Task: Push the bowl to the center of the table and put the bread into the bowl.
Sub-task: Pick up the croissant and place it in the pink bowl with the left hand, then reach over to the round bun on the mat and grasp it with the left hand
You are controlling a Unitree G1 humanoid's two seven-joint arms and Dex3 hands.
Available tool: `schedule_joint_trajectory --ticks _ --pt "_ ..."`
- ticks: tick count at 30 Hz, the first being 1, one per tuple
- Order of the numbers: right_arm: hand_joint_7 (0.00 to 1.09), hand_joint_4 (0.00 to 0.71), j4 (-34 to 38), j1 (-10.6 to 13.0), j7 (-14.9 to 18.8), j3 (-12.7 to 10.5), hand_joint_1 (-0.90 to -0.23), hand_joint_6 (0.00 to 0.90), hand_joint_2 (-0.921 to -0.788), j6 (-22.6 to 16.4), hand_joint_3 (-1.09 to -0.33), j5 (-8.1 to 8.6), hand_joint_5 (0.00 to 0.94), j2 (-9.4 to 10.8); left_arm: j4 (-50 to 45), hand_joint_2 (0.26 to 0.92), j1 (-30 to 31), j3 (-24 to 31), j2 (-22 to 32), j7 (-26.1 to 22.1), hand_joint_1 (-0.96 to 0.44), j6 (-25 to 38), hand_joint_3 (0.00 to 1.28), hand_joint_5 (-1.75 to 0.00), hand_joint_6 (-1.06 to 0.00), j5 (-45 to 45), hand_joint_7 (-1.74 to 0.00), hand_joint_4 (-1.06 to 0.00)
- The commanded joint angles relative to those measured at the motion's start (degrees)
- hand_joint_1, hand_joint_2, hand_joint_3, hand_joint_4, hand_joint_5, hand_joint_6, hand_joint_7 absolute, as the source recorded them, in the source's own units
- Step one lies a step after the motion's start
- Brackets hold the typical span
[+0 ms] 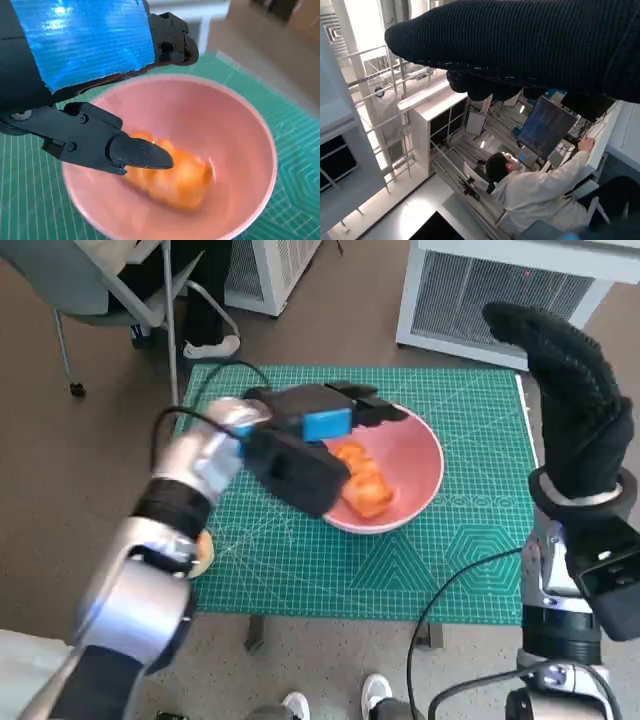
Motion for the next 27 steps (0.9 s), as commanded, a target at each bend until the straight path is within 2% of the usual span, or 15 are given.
schedule_joint_trajectory --ticks 1,7,12,19,27 --pt "0.65 0.299 0.00 1.38 -0.27 0.38 -0.619 0.000 -0.921 0.48 -0.741 -0.34 0.001 0.51 -4.90 0.921 2.86 3.47 6.08 -2.13 -0.61 -5.32 0.16 -0.07 -0.18 -4.60 -0.28 -0.14" --pt "0.65 0.301 -0.91 1.90 0.02 0.44 -0.618 0.000 -0.921 0.56 -0.741 0.33 0.002 0.58 -13.15 0.921 10.35 9.00 14.26 -6.49 -0.53 -11.00 0.11 -0.13 -0.27 -13.36 -0.33 -0.28" --pt "0.65 0.300 -1.58 2.27 0.25 0.48 -0.613 0.000 -0.921 0.74 -0.740 0.78 0.002 0.48 -17.73 0.921 17.12 12.09 20.26 -10.06 -0.48 -11.76 0.08 -0.13 -0.29 -18.64 -0.36 -0.30" --pt "0.65 0.304 -1.74 2.15 0.84 0.75 -0.607 0.000 -0.921 0.85 -0.738 1.61 0.003 0.59 -27.65 0.921 26.74 14.77 29.75 -15.26 -0.51 -6.04 0.08 -0.08 -0.29 -20.77 -0.32 -0.30" --pt "0.65 0.305 0.03 1.26 1.80 0.76 -0.601 0.001 -0.921 0.15 -0.738 2.30 0.004 0.67 -35.05 0.921 35.76 17.35 35.44 -17.39 -0.50 -0.78 0.07 -0.01 -0.32 -20.85 -0.17 -0.28"
